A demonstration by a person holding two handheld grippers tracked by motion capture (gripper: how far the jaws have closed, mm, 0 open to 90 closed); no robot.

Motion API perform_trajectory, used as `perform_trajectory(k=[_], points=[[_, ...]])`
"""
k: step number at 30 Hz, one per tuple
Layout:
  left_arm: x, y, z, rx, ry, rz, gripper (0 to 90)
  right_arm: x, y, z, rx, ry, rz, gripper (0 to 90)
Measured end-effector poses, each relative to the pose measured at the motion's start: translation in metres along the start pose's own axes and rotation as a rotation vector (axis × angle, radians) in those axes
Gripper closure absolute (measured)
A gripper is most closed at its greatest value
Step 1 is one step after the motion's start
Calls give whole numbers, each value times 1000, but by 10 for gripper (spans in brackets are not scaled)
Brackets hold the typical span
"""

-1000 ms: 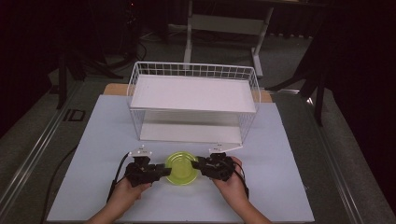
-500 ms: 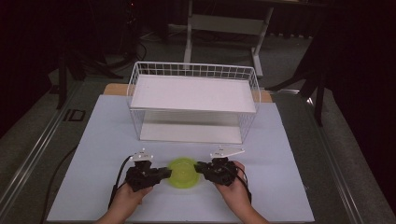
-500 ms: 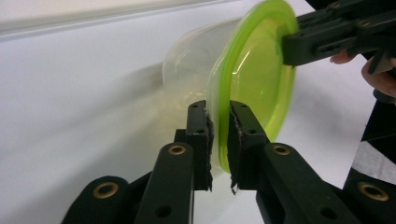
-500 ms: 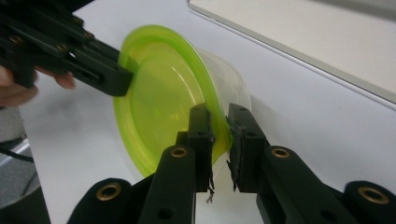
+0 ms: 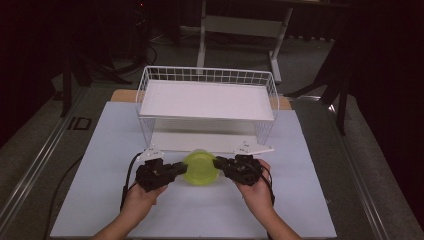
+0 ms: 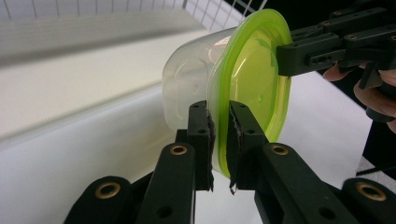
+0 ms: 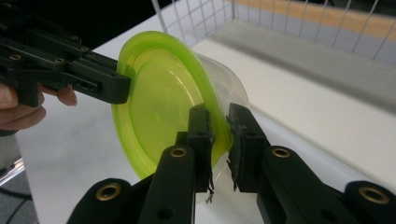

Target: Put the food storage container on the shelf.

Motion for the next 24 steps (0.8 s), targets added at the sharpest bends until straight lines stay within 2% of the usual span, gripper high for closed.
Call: perform_trajectory(k=[6,10,17,24], points=[[-10,11,10,24,-5,14,816,12,7,5,13,9,-29,801],[-18,20,10,23,-10,27,814,17,16,3,-2,11,-44,801],[-33,40,13,14,-32,42,813,32,31,-5,-24,44,-51,801],[-45,55,14,14,-34,51,813,44,45,-13,-34,65,-67,798]])
Point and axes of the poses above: each handheld gripper's, and its own axes: y roughly forward along the jaws, z roughly out of its top, x roughly to its right, the point moved 2 cm from there along y, roughly forward along the jaws, and after that the axes turned 15 degrees about -y, right-handed, at the moved point
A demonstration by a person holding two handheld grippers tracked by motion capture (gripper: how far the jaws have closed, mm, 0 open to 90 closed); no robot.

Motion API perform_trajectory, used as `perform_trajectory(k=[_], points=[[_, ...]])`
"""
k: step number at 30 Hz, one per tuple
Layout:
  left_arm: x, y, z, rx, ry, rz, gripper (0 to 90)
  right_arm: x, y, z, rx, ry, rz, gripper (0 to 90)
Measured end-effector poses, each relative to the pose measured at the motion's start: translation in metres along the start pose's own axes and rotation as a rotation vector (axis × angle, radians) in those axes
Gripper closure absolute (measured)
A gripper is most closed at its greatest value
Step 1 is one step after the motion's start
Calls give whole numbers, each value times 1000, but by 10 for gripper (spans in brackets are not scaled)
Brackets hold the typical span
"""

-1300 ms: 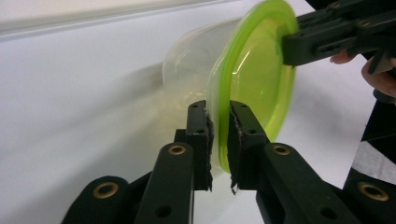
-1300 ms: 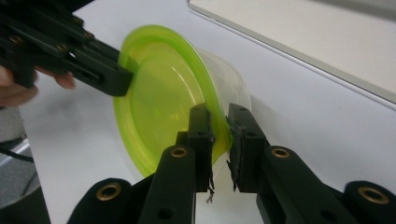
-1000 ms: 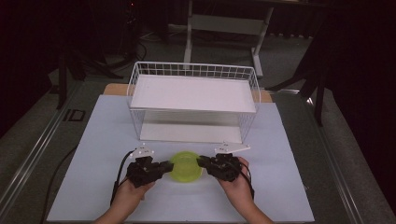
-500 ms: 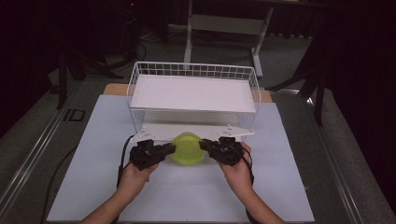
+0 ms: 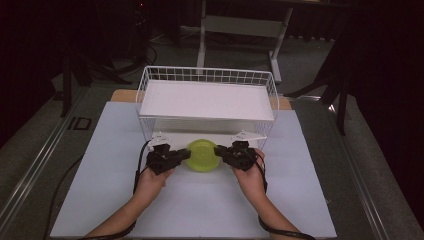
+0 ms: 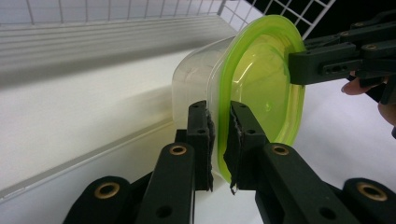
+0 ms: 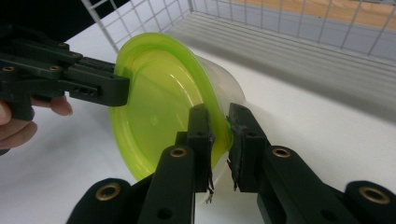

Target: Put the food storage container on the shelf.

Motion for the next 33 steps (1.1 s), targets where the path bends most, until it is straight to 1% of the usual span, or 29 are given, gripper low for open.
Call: perform_trajectory(k=[3,6,7,9,11,12,14,16,18,19,20,21,22,24,25,27,31,33], points=[[-3,5,1,-1,2,7,813,4,6,-2,-1,13,-3,796],[-5,9,3,-3,2,10,812,7,9,-4,-2,13,-10,795],[-5,10,3,0,7,13,812,8,9,-4,-6,7,-17,794],[-6,13,5,-3,9,17,812,10,10,-4,-4,4,-16,794],[-7,15,6,-3,17,24,811,12,13,-4,-8,6,-26,794],[-8,17,7,1,18,21,811,13,13,-4,-10,2,-30,793],[-10,20,8,-7,19,25,810,15,16,-3,-13,-1,-44,792],[-12,22,10,2,0,15,809,17,18,-4,-12,-2,-48,794],[-13,23,13,-1,2,14,807,18,19,-3,-11,-5,-52,794],[-14,23,14,-2,-5,15,806,18,19,-2,-11,-3,-53,793],[-14,24,15,-5,-5,15,804,19,19,-1,-8,-1,-54,792],[-15,24,16,-4,-20,4,803,20,20,-1,-9,8,-48,792],[-16,25,17,1,-27,-4,801,23,20,-1,-6,18,-41,789],[-17,25,17,19,-15,0,789,24,21,1,-5,11,-54,775],[-17,26,17,34,1,12,777,23,22,2,-4,-3,-72,764],[-18,27,17,55,2,31,756,21,26,3,-15,-31,-115,726],[-23,29,19,74,-15,38,641,25,30,0,2,-7,-135,634],[-24,30,20,85,-29,35,625,27,30,-1,11,5,-147,602]])
Point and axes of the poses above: each handheld gripper's, and its own axes: y roughly forward along the jaws, z roughly out of its top, x roughly to its right, the point moved 2 cm from there along y, roughly forward along the jaws, and after that the axes turned 15 degrees about -y, right-handed, at the moved point
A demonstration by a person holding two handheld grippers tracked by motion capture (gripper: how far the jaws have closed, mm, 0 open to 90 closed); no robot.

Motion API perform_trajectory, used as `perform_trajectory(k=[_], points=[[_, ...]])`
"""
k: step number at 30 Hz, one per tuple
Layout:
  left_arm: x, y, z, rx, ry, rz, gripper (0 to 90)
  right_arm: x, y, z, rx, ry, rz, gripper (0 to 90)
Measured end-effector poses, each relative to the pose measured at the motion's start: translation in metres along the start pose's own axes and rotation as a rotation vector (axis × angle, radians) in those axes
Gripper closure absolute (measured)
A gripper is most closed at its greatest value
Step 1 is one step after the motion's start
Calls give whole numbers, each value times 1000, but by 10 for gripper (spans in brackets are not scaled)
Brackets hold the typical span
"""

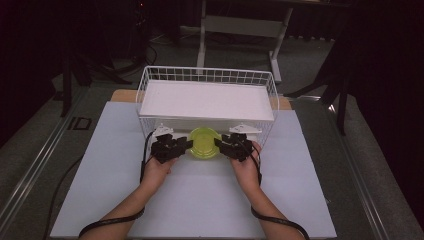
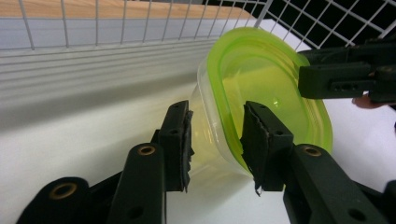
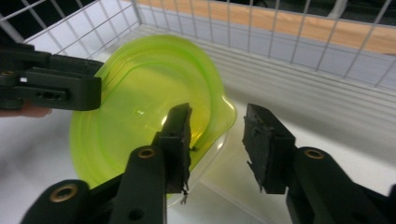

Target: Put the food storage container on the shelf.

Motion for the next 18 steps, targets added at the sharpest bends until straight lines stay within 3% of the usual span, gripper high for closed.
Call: perform_trajectory(k=[7,15,18], points=[[0,5,2,44,7,20,575,2,4,-2,26,14,-70,508],[1,6,8,70,-16,10,546,7,3,-1,44,32,-84,480],[2,2,8,79,-21,-3,537,6,-2,0,52,7,-99,481]])
Point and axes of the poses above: each handheld gripper's, and its own axes: y roughly forward along the jaws, z roughly out of its top, x roughly to its right, the point moved 2 cm from there along y, roughly forward along the jaws, and after that the axes turned 15 degrees about -y, right-handed, at the moved point
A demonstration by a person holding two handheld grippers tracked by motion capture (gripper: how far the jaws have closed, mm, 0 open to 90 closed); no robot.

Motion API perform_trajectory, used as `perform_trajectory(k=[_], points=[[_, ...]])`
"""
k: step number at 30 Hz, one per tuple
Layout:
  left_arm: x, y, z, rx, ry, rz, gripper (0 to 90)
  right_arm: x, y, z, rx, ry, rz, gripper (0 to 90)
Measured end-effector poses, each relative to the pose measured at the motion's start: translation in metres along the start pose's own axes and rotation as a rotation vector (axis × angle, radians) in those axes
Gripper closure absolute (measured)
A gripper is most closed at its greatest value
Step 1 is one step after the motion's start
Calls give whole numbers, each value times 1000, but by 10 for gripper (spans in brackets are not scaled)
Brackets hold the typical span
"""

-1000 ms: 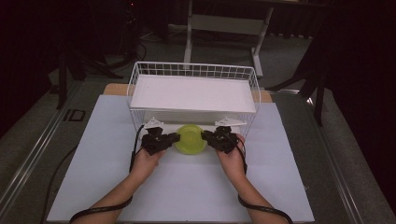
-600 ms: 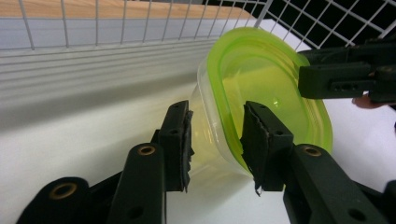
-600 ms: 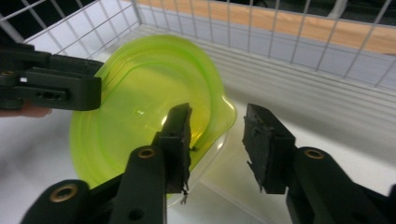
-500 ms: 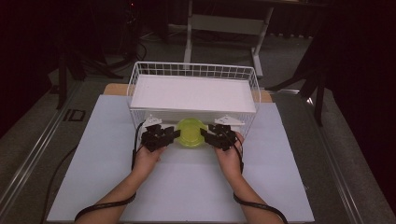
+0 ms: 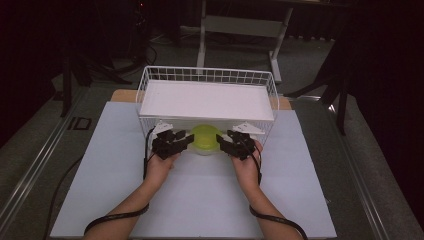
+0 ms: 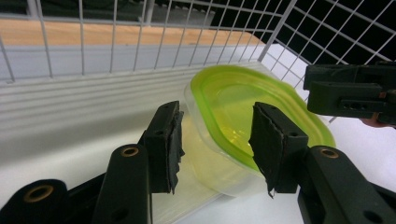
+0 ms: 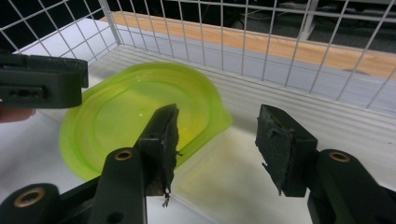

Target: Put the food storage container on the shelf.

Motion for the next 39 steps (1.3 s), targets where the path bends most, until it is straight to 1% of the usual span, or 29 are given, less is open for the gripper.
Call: perform_trajectory(k=[1,2,3,4,5,7,9,11,12,13,14,15,16,17,18,19,20,21,22,24,25,26,27,28,29,30,33,37,39], points=[[0,-1,-1,-8,2,-2,537,-1,-2,0,3,4,5,483],[1,-3,-2,-12,13,6,523,-2,-5,-1,6,13,9,492],[1,-6,-3,-14,27,-4,521,-4,-7,-1,7,7,13,494],[2,-9,-5,-17,31,-8,521,-7,-9,-2,5,-7,17,503],[3,-12,-6,-16,38,-6,511,-10,-13,-2,6,-17,16,512],[5,-18,-9,-28,54,-17,481,-16,-20,-3,15,-33,21,526],[8,-26,-14,-29,86,-21,447,-21,-26,-4,26,-33,24,572],[11,-35,-20,-31,102,-32,436,-28,-30,-5,11,-29,33,647],[12,-40,-22,-27,119,-34,419,-32,-31,-7,9,-32,42,680],[13,-44,-25,-30,129,-36,403,-36,-32,-9,0,-39,47,744],[13,-48,-28,-33,124,-51,390,-41,-33,-11,-12,-48,67,817],[12,-52,-31,-37,117,-79,376,-46,-33,-14,-22,-63,75,859],[11,-56,-33,-47,111,-118,335,-51,-32,-16,-33,-77,82,896],[10,-58,-36,-54,95,-136,278,-55,-31,-17,-42,-84,94,897],[9,-61,-38,-50,87,-136,260,-58,-28,-18,-53,-87,108,898],[9,-63,-41,-38,90,-132,232,-61,-26,-19,-61,-82,119,898],[10,-64,-43,-35,102,-127,132,-64,-23,-20,-65,-76,126,898],[10,-65,-45,-34,116,-125,64,-66,-19,-21,-70,-77,132,898],[11,-66,-46,-26,129,-122,25,-67,-16,-21,-74,-82,133,898],[10,-68,-46,0,131,-126,17,-69,-8,-20,-83,-70,138,898],[10,-69,-45,13,125,-128,17,-69,-4,-21,-88,-72,142,898],[9,-69,-45,19,116,-140,17,-69,0,-21,-93,-68,139,898],[8,-68,-45,16,111,-150,18,-68,4,-21,-94,-59,136,898],[7,-68,-46,14,107,-148,18,-68,7,-21,-103,-54,135,898],[6,-67,-46,12,107,-148,17,-66,10,-21,-99,-49,129,898],[6,-67,-47,9,108,-147,18,-65,13,-21,-99,-37,125,898],[6,-65,-49,1,118,-152,18,-60,18,-20,-106,-24,102,898],[6,-65,-49,6,122,-153,18,-51,23,-19,-108,17,82,897],[7,-66,-49,10,132,-148,18,-48,25,-17,-110,12,68,897]])
Point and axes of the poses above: each handheld gripper's, and its own axes: y roughly forward along the jaws, z roughly out of its top, x roughly to its right, the point moved 2 cm from there along y, roughly forward along the jaws, and after that the axes turned 15 degrees about -y, right-handed, at the moved point
